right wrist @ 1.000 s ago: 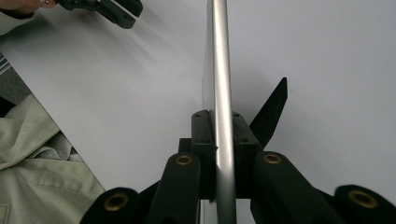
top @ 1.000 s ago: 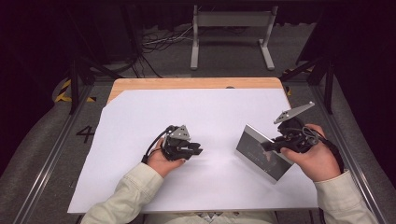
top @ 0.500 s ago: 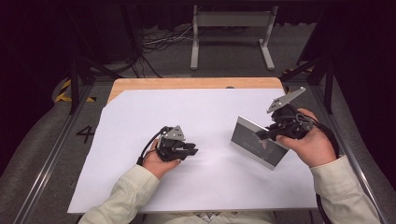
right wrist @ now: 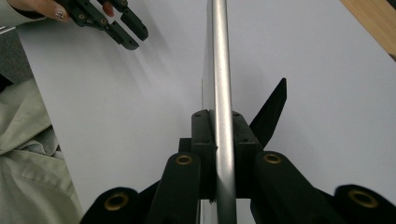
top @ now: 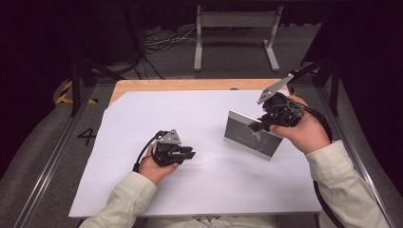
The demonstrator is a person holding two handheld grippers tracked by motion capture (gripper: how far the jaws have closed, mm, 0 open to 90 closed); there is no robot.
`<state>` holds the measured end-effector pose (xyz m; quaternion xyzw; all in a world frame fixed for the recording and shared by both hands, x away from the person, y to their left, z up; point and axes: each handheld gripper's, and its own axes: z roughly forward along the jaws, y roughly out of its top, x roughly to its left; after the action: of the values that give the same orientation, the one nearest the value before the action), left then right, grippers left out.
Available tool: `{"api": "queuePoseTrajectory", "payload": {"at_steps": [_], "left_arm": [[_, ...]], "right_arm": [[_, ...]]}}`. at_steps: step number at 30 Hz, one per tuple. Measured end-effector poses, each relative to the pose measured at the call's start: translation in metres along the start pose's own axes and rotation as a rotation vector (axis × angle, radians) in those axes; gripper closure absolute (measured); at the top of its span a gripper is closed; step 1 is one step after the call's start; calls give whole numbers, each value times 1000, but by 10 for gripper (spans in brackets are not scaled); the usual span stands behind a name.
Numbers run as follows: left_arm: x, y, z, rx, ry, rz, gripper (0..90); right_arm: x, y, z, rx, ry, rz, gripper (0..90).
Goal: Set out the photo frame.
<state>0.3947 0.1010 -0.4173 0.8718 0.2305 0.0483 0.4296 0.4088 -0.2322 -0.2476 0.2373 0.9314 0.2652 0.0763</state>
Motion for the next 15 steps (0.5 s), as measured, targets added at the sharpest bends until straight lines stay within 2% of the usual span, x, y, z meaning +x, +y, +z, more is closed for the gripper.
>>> {"api": "queuePoseTrajectory", "payload": {"at_steps": [5, 15], "left_arm": [[1, -4, -5, -4, 10, -16, 742], [3, -6, -7, -7, 17, -19, 741]], "right_arm": [[-5, 17, 7, 19, 5, -60, 840], [-12, 37, 23, 28, 36, -133, 840]]}}
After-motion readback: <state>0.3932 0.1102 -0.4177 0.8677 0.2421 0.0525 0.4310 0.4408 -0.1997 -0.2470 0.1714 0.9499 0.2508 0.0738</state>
